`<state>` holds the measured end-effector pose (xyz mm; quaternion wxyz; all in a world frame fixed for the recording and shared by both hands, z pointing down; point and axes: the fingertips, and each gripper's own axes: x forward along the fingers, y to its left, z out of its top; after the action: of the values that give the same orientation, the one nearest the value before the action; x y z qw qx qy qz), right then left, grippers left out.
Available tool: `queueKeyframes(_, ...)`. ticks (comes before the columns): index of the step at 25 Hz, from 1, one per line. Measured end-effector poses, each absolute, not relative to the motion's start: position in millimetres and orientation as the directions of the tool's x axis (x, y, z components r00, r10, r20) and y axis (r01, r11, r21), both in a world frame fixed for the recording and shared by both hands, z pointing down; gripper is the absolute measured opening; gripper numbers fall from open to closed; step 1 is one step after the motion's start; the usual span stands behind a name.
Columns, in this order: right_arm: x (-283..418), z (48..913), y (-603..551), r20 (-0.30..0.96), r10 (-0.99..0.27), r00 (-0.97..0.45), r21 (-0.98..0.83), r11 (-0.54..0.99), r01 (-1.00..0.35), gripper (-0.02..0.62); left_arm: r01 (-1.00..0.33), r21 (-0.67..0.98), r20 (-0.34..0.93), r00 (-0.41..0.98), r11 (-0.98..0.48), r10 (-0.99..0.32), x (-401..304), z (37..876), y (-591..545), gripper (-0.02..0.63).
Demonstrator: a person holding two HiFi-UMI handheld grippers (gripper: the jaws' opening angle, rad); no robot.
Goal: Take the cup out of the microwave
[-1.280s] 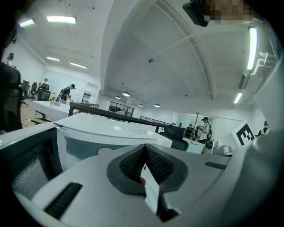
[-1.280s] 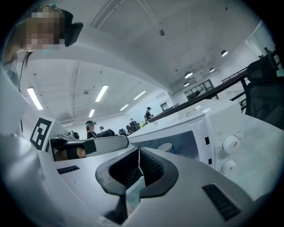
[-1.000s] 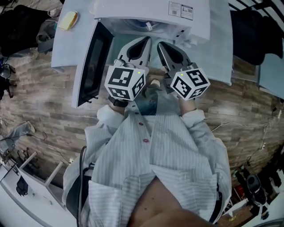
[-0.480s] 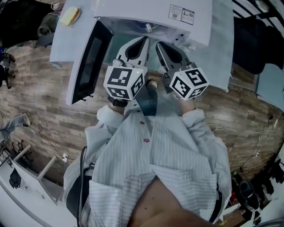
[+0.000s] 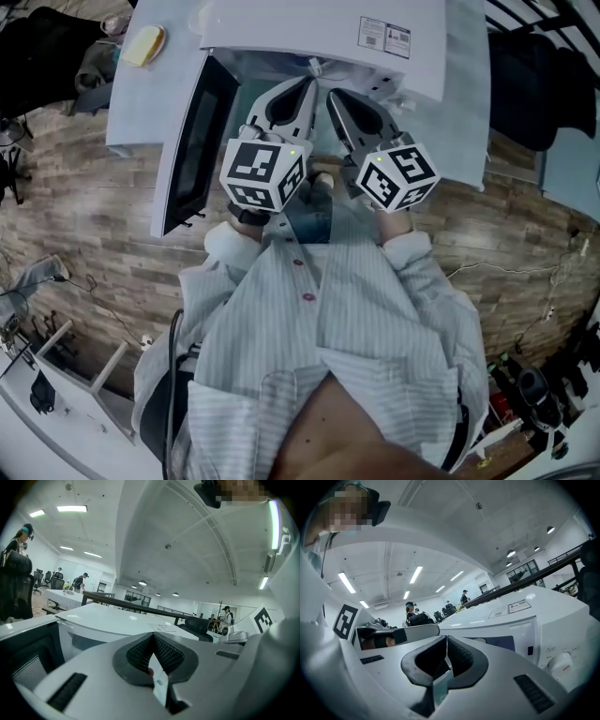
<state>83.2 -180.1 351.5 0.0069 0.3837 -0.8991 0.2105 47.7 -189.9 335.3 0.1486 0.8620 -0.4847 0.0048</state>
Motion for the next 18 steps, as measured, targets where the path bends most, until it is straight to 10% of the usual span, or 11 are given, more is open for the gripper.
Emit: queueKeyframes(18, 68, 369, -186, 0.201, -0.723, -0.661, -0.291, 0.6, -0.745, 0.035, -0.83, 0.248, 0.162, 0.544, -0.499, -0.823, 31, 353, -195, 0.009)
